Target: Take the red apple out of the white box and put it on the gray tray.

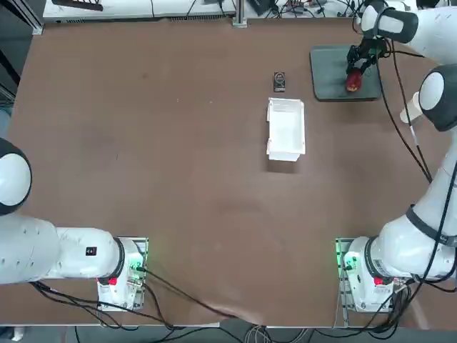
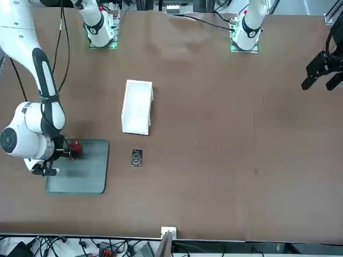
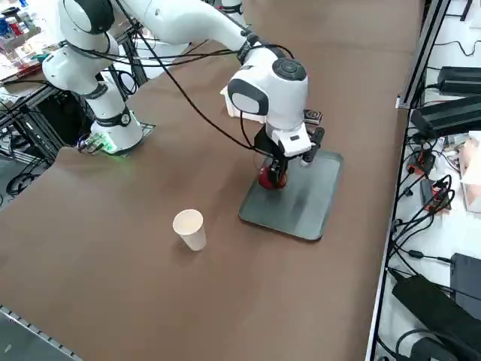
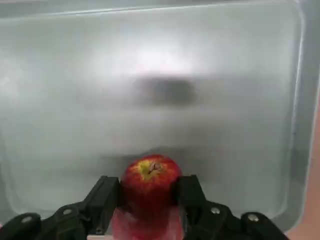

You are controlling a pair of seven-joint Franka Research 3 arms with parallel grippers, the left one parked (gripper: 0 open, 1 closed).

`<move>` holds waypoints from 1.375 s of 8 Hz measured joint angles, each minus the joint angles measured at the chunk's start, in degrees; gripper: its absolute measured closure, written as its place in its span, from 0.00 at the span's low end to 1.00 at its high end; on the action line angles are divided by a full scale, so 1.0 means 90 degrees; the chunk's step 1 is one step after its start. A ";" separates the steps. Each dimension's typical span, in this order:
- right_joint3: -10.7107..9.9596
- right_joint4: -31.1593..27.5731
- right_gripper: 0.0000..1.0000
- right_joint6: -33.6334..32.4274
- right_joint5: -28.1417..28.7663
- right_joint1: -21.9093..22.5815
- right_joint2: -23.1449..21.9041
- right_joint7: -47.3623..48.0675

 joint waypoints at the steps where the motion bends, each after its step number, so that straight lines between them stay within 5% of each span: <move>1: 0.0000 0.0003 0.25 0.0090 0.0000 0.0000 0.0002 0.0000; 3: 0.0002 0.0024 0.01 0.0286 0.0000 0.0002 0.0002 0.0003; 7: 0.0017 0.0170 0.00 0.0343 0.0000 0.0012 -0.0067 0.0003; 11: 0.0072 0.0317 0.00 -0.0563 0.0012 0.0023 -0.1127 0.0486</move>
